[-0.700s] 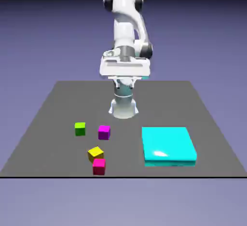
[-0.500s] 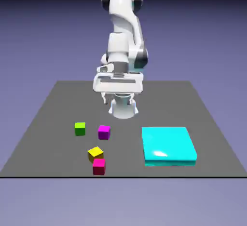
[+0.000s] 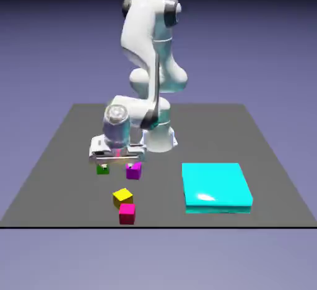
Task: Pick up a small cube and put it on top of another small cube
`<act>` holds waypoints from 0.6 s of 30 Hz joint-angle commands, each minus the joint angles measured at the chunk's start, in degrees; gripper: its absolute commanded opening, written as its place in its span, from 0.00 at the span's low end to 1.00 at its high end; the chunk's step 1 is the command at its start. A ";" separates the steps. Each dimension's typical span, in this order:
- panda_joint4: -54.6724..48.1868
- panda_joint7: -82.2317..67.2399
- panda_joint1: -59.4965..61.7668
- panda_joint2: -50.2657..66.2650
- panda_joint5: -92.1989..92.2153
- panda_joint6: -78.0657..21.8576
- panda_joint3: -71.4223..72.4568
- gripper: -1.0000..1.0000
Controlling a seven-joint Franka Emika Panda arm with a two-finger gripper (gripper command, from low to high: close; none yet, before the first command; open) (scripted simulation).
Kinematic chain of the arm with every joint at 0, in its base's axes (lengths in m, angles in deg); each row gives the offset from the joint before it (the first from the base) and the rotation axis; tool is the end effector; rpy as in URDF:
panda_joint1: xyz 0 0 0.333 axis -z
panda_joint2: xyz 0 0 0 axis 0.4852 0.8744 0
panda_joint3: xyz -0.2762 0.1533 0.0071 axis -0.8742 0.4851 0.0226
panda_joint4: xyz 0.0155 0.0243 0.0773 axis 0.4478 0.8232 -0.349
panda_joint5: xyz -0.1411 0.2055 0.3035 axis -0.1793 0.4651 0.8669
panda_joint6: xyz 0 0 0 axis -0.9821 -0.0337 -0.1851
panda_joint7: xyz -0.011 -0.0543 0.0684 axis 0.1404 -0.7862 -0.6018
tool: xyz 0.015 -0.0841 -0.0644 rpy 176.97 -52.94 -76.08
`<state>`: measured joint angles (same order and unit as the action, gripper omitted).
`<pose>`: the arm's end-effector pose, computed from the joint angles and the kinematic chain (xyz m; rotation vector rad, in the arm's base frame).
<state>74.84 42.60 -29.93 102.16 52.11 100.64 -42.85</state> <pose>0.3840 -0.1713 0.1822 2.6285 -0.9068 -0.7072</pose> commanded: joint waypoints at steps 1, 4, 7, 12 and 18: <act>-0.90 -0.70 -0.01 2.08 -0.64 -2.22 -1.01 0.50; -3.58 -2.80 -0.04 8.31 -2.55 -8.87 -4.04 0.50; -5.22 -4.09 -0.06 12.12 -3.71 -12.93 -5.89 0.50; -1.16 -3.35 2.46 17.96 -4.29 -2.86 -5.54 0.50; -5.17 -4.08 -0.03 12.19 -3.72 -12.81 -5.89 0.00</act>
<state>69.67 38.46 -29.95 114.35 48.55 87.81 -48.74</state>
